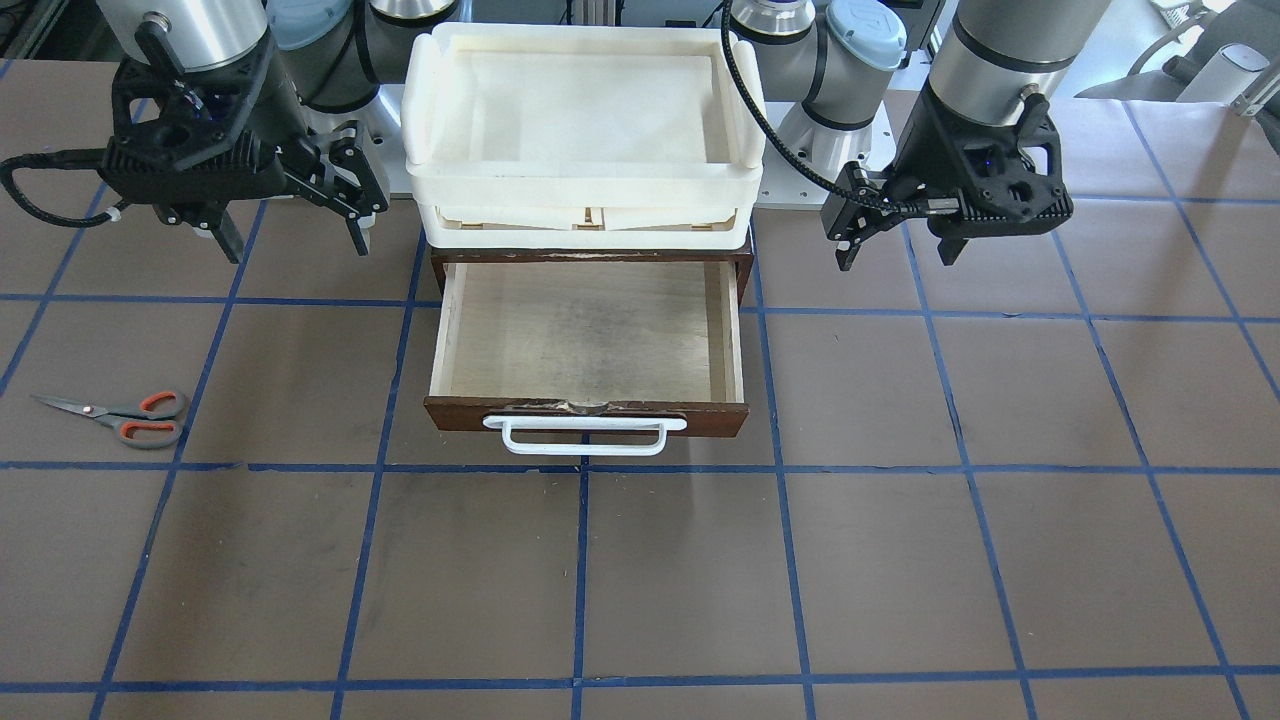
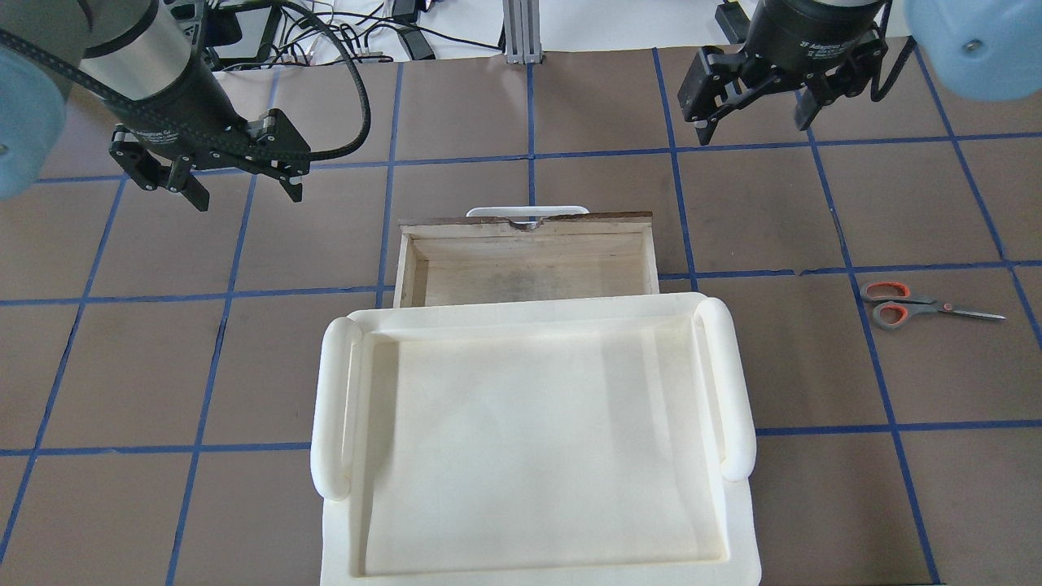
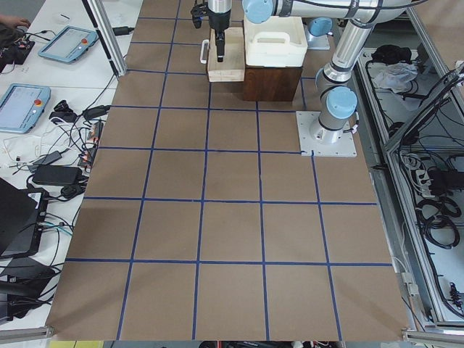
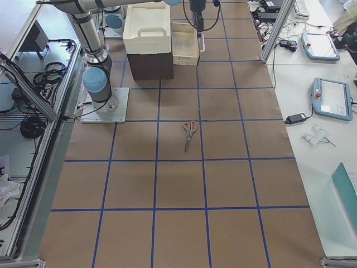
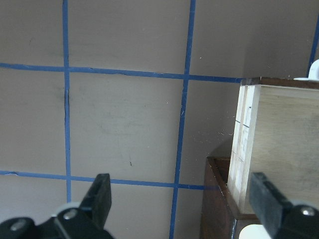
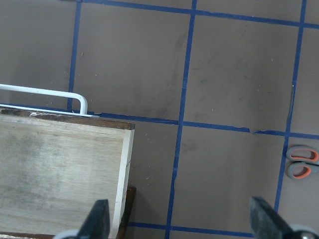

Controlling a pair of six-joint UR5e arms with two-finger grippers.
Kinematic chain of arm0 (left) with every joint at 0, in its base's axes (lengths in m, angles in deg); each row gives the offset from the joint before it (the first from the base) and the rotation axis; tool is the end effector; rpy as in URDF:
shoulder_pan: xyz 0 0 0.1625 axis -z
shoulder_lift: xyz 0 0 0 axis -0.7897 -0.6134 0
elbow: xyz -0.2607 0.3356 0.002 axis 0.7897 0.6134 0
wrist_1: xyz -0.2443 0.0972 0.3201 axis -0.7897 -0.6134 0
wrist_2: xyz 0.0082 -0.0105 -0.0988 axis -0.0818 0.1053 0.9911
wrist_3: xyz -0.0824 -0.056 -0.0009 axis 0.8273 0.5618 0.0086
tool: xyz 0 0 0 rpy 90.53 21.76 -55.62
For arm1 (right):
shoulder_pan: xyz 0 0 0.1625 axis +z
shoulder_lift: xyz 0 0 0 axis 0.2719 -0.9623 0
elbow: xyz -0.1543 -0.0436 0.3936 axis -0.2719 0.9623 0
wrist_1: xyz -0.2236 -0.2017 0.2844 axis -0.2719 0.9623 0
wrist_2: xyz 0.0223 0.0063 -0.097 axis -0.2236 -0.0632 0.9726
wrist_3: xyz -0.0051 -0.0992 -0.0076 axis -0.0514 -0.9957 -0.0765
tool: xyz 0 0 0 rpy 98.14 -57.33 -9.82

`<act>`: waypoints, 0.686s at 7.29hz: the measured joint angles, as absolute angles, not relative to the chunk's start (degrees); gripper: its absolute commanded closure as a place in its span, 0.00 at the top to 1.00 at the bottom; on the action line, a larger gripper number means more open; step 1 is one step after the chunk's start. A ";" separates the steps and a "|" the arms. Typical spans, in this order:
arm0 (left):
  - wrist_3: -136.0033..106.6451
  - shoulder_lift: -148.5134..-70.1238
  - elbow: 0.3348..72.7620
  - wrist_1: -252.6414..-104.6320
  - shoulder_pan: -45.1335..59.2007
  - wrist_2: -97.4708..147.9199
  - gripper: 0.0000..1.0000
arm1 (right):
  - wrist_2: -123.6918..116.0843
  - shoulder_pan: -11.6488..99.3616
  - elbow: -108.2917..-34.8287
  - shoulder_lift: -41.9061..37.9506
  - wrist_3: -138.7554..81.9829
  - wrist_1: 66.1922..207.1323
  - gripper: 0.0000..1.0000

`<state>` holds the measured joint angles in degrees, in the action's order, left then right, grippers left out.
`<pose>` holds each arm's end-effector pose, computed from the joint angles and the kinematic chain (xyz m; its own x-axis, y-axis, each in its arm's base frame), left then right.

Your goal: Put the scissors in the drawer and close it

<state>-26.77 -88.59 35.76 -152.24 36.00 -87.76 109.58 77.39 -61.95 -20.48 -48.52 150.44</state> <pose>-0.1152 -0.4892 0.4962 -0.9966 -0.0785 -0.0244 -0.0780 0.9968 -0.0198 0.1607 -0.5039 0.5321 -0.9930 -0.1176 0.0124 -0.1182 0.9884 -0.0958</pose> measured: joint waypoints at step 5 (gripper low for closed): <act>-26.77 -88.99 35.76 -152.16 35.97 -87.69 1.00 | 109.25 77.39 -62.74 -20.33 -48.81 150.61 1.00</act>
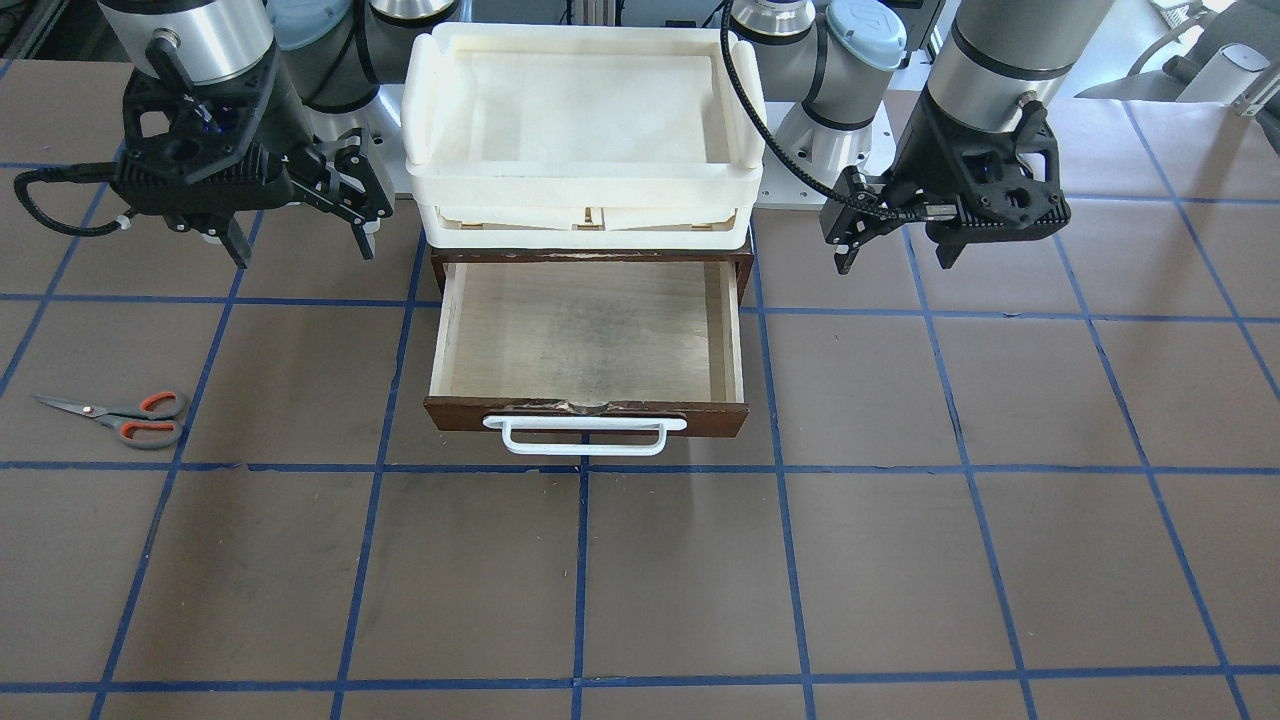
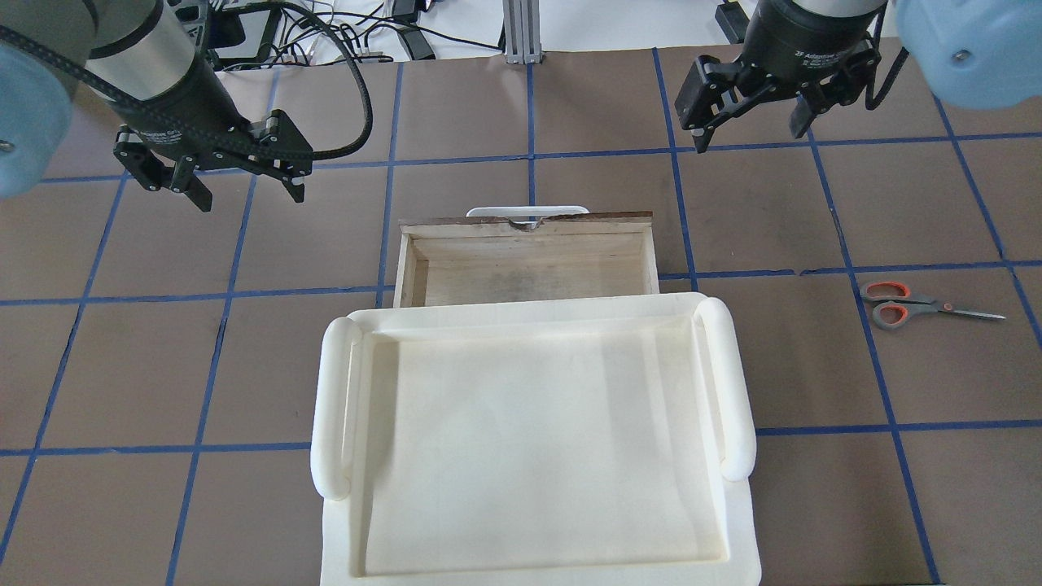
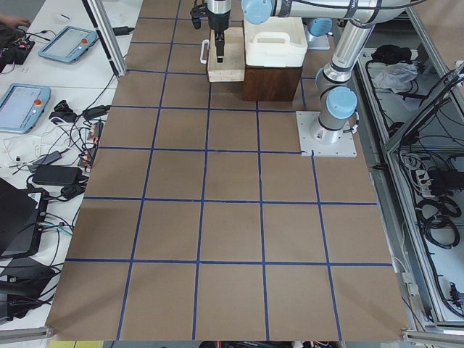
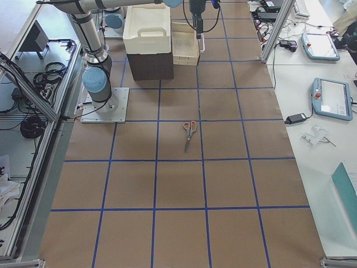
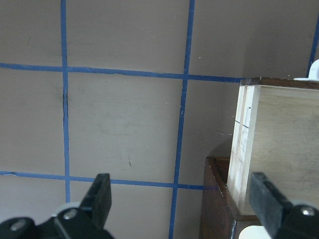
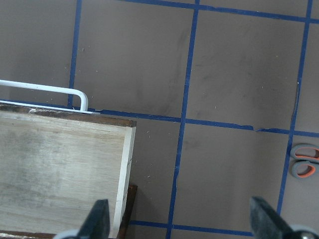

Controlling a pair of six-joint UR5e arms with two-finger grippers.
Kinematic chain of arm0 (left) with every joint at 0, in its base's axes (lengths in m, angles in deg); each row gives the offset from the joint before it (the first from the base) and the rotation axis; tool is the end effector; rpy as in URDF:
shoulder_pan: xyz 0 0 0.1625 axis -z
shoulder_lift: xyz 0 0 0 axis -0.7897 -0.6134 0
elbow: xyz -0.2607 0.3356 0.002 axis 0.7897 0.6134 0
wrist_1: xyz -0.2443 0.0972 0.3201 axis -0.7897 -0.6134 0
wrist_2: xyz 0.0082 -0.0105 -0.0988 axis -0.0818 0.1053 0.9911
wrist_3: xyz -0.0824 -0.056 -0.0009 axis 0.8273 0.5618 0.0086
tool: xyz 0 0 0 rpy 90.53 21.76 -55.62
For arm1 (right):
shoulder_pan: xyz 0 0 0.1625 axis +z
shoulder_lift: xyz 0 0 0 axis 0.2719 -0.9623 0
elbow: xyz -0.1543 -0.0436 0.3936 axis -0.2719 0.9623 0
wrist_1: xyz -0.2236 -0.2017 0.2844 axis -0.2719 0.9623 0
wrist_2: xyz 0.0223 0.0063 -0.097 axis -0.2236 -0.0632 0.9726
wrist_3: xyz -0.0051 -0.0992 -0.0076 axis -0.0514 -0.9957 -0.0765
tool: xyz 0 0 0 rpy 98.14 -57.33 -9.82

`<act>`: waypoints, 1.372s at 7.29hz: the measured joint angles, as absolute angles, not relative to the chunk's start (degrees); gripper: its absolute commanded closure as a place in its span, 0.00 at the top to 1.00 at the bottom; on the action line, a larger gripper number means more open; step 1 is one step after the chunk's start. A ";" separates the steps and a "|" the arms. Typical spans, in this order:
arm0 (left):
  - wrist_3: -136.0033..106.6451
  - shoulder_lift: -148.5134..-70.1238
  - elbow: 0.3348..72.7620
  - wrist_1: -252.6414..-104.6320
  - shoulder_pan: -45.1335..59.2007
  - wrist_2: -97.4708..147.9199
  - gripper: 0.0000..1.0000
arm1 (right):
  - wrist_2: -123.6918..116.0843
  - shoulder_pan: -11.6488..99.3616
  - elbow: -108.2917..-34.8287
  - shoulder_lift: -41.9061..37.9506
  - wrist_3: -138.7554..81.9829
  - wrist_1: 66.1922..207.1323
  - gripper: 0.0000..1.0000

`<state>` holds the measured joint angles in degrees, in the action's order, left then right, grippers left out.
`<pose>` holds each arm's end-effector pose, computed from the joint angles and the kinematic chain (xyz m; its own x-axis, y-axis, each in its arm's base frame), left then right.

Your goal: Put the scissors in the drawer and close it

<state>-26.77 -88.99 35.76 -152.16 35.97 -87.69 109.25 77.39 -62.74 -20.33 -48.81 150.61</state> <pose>-0.1149 -0.4917 0.4929 -0.9966 -0.0789 -0.0234 -0.0786 0.9968 -0.0142 0.1613 -0.5043 0.5242 -0.9924 -0.1232 0.0062 -0.1233 0.9889 -0.0828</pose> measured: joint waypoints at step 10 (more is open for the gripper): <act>-26.86 -88.80 35.96 -152.19 35.99 -87.88 1.00 | 109.40 76.35 -62.92 -20.22 -53.26 150.44 1.00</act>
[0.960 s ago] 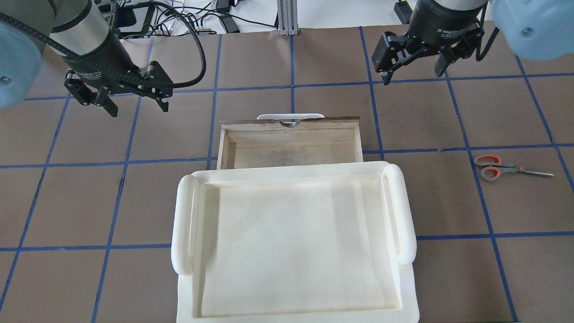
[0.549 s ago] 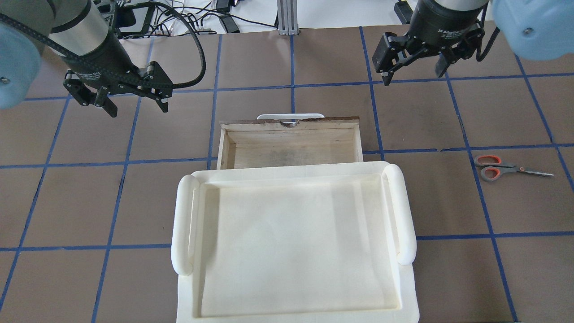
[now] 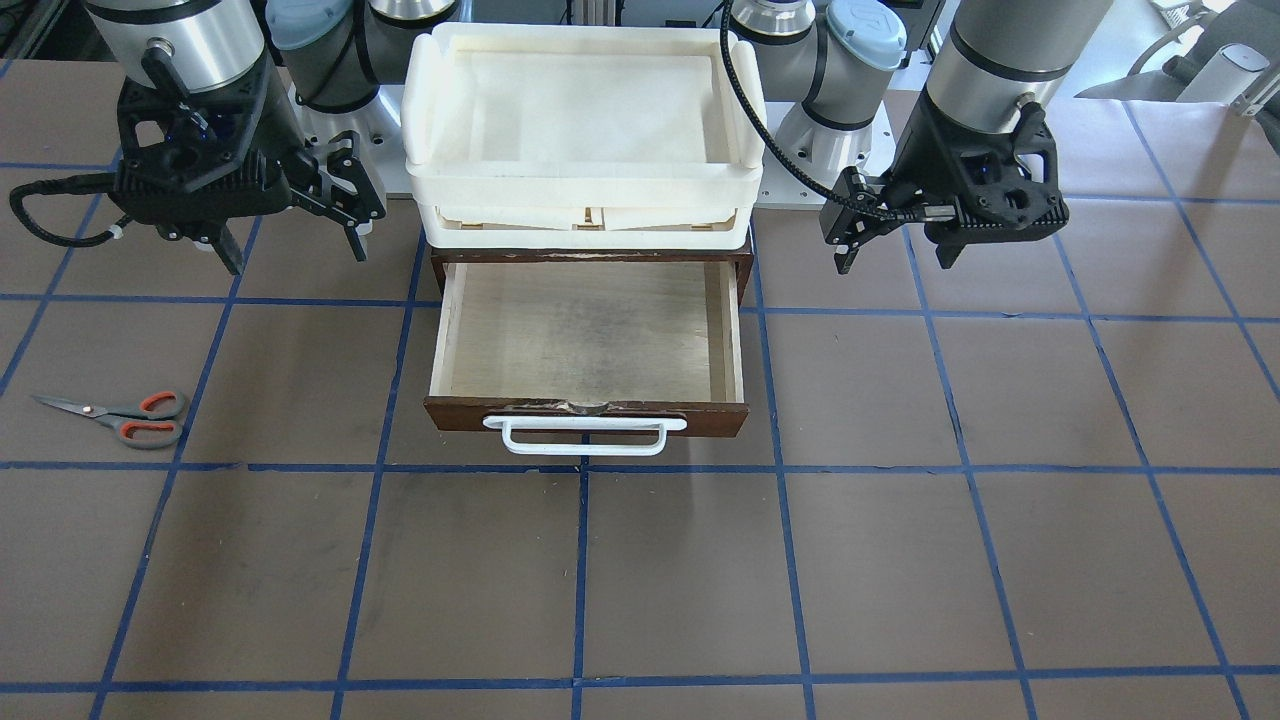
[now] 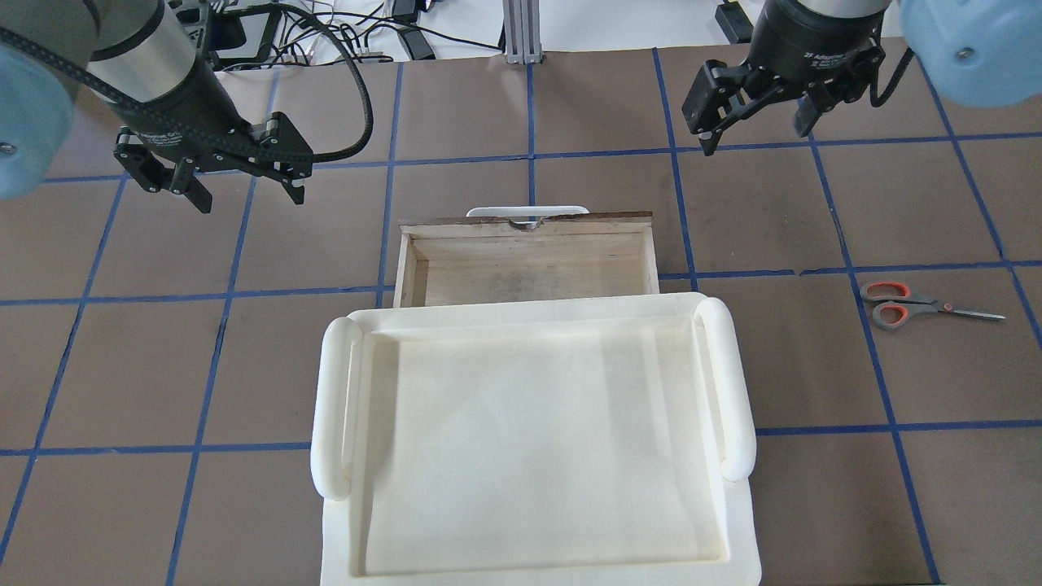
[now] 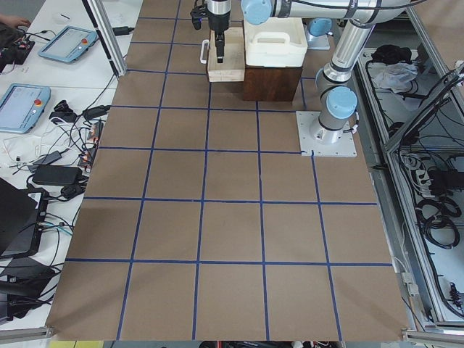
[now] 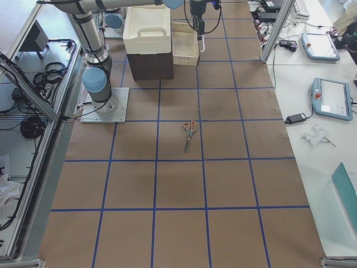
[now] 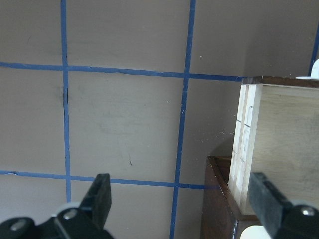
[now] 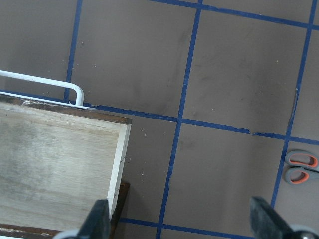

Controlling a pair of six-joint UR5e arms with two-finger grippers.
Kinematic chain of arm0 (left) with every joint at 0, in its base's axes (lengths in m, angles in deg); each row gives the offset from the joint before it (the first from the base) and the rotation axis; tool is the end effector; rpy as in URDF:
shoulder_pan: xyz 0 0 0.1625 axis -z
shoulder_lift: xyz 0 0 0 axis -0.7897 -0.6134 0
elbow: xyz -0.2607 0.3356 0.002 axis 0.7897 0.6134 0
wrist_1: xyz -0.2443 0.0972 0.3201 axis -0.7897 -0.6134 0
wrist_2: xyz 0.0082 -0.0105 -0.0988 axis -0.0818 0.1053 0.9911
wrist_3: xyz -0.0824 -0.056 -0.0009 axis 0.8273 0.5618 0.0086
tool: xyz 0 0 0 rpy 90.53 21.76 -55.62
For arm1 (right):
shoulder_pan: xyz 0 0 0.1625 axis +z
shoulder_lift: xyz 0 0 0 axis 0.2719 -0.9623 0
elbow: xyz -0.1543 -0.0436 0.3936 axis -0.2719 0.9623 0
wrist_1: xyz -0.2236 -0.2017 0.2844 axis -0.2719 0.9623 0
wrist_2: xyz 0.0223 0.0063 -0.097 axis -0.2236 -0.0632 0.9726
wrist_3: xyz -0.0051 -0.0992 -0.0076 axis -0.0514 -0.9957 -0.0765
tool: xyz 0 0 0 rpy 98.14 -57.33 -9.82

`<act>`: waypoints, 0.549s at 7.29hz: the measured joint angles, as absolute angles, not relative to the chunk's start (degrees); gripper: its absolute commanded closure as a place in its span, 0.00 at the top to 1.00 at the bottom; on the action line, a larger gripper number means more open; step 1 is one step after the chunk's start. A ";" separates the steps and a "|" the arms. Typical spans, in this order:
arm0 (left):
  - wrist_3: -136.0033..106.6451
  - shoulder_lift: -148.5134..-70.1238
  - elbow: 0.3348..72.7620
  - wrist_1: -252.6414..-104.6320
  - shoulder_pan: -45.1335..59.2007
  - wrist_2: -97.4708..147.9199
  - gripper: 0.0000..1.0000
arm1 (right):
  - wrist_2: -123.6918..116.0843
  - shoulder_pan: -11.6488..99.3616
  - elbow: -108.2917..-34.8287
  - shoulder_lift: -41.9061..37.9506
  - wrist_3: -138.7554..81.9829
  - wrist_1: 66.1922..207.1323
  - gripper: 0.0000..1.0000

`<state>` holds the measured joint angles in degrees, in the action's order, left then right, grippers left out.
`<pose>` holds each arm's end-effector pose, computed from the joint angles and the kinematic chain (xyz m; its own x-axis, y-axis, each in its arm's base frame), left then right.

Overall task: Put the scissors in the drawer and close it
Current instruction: 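Move the right gripper over the grey-and-orange scissors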

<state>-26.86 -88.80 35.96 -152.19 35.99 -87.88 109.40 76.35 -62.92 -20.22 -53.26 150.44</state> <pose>-0.1148 -0.4902 0.4928 -0.9967 -0.0770 -0.0268 -0.0766 0.9970 -0.0136 0.1519 -0.5073 0.5213 -0.9833 -0.1817 0.0141 -0.1822 0.9805 -0.0737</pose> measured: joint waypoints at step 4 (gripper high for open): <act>-26.85 -88.72 35.93 -152.16 35.92 -87.83 1.00 | 109.90 68.94 -65.40 -20.45 -68.68 149.46 1.00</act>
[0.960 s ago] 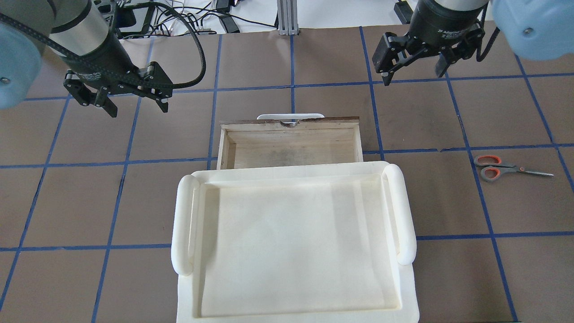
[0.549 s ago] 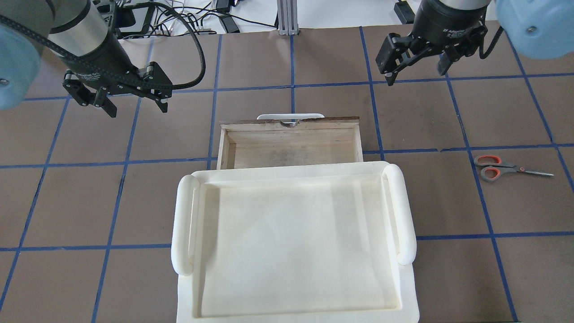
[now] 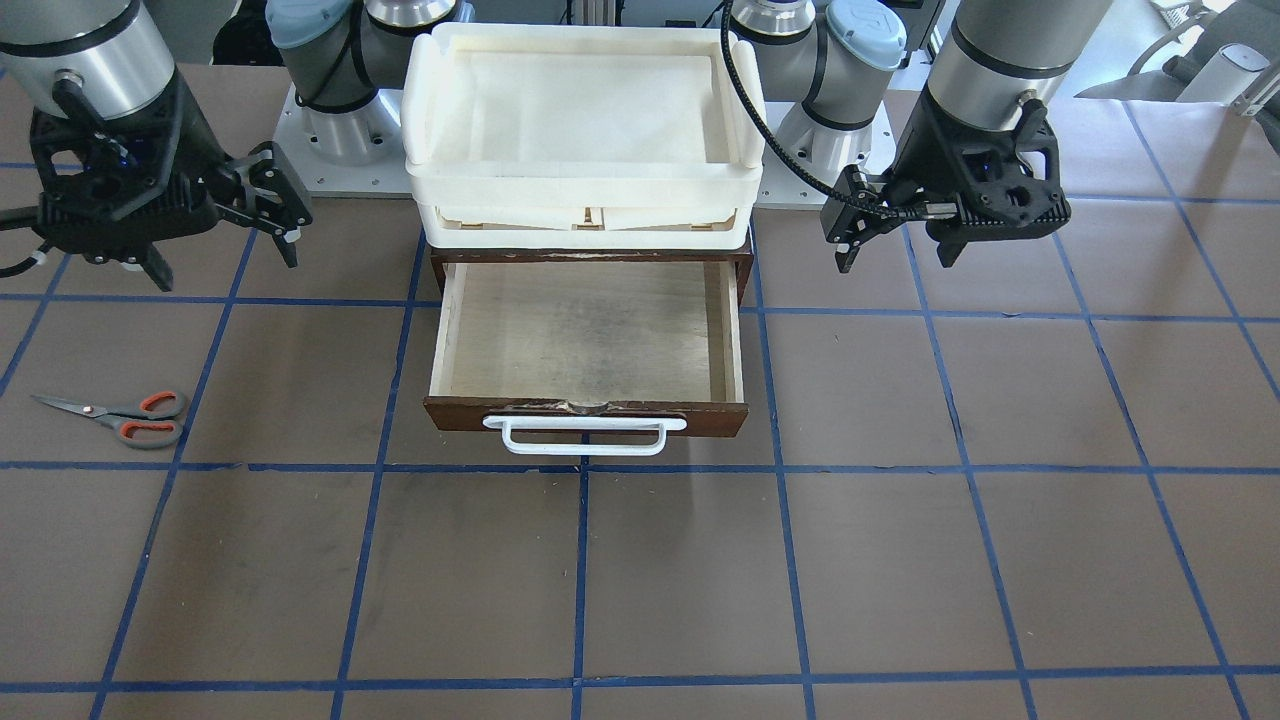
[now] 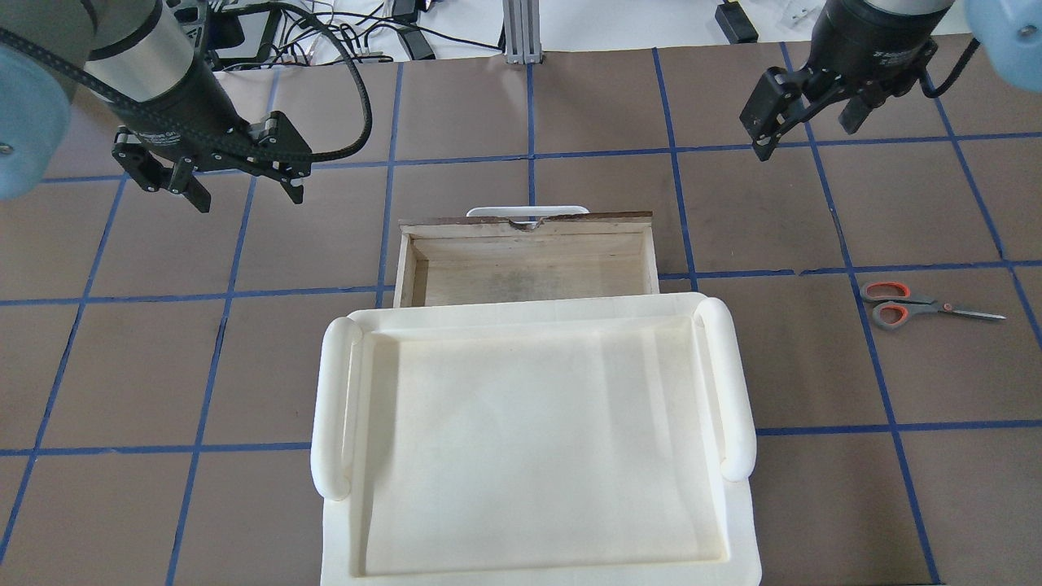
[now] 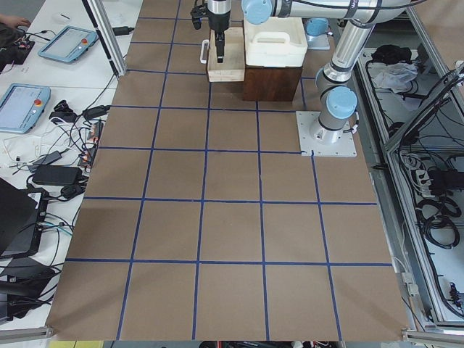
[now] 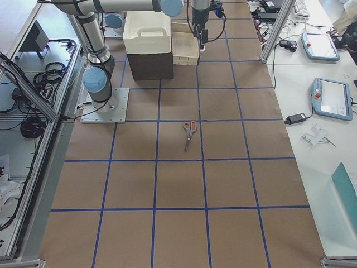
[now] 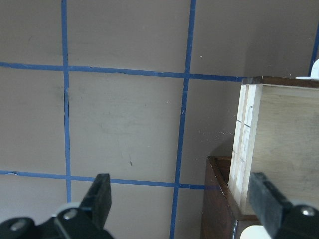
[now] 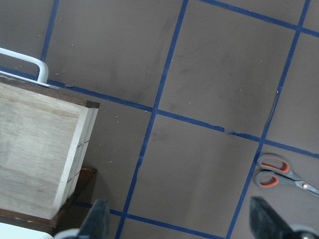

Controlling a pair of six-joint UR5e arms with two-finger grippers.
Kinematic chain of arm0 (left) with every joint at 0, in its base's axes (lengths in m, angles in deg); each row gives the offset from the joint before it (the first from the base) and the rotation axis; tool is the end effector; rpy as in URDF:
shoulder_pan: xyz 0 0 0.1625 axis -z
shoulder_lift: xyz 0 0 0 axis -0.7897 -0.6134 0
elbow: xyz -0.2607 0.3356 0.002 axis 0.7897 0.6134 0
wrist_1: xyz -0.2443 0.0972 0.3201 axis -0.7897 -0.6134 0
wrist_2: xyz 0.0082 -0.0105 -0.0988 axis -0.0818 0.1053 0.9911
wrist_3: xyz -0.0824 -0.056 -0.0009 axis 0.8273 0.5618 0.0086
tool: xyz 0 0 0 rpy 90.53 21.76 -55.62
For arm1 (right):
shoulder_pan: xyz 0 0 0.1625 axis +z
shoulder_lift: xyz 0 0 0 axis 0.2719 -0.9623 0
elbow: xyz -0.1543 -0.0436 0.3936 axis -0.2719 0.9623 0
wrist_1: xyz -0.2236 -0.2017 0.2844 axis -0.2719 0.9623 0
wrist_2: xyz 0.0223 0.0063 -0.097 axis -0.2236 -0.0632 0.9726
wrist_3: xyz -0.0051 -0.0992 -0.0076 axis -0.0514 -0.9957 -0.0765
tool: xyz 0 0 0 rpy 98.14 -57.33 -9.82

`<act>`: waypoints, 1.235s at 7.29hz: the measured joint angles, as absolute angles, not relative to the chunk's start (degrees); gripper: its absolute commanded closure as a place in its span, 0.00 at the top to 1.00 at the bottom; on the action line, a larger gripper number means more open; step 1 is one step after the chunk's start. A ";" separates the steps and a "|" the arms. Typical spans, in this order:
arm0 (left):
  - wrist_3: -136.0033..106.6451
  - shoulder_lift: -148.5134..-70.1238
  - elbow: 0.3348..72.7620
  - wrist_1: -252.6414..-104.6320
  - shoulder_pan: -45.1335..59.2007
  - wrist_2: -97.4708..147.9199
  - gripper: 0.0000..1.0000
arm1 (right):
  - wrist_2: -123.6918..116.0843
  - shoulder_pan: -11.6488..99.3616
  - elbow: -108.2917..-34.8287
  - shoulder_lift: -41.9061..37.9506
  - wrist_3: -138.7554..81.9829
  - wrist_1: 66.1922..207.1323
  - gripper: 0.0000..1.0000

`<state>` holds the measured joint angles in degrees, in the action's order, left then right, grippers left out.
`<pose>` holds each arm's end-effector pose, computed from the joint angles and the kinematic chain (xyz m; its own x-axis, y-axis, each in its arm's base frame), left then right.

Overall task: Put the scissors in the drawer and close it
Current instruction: 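Move the right gripper over the grey-and-orange scissors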

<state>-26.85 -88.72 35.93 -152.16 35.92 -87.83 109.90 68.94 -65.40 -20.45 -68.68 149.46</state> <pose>-0.1143 -0.4900 0.4938 -0.9966 -0.0784 -0.0258 -0.0780 0.9968 -0.0160 0.0849 -0.5163 0.5001 -0.9481 -0.3173 0.0184 -0.3175 0.9482 -0.0123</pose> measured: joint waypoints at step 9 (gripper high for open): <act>-26.77 -88.62 36.01 -152.15 35.89 -89.00 1.00 | 112.07 37.64 -85.81 -11.29 -155.96 176.28 1.00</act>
<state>-26.77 -88.62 36.01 -152.15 35.89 -89.00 112.07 37.64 -85.81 -11.29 -155.96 176.28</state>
